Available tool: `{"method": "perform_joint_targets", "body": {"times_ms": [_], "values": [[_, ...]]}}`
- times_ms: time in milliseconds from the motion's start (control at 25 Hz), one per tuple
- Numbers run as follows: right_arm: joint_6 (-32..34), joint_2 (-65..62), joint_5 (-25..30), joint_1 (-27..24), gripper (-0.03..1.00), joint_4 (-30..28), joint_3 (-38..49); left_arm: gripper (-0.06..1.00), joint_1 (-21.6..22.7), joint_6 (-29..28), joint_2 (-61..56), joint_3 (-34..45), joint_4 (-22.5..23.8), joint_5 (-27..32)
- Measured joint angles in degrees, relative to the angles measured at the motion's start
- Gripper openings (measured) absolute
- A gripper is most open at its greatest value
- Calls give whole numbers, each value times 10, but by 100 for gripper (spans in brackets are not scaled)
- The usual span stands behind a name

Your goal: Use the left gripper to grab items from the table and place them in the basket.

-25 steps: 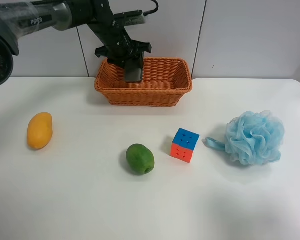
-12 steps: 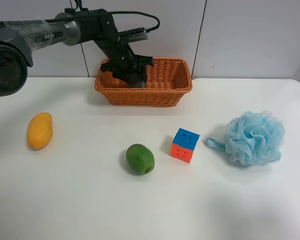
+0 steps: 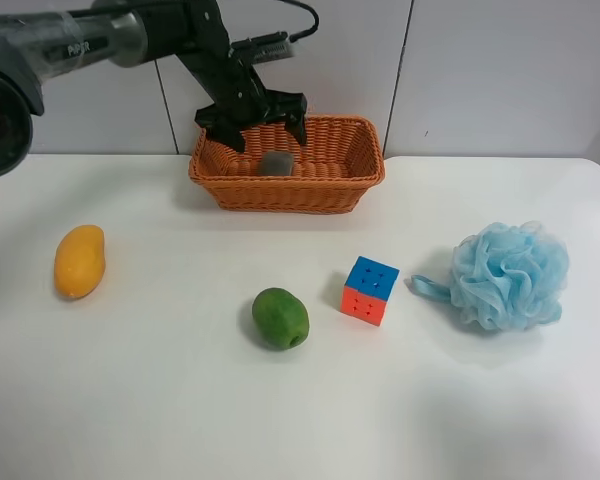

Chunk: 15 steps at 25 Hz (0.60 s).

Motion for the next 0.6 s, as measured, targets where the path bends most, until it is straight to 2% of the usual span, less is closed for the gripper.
{"method": "perform_joint_targets", "body": {"times_ms": [120,360,600], "values": [[0,0,0,0,99,0,0,99,0,0,-42,0,21,40],[0,0,0,0,99,0,0,99,0,-2,-139,0,81,176],[0,0,0,0,99,0,0,99,0,15,-238,30,105,198]]}}
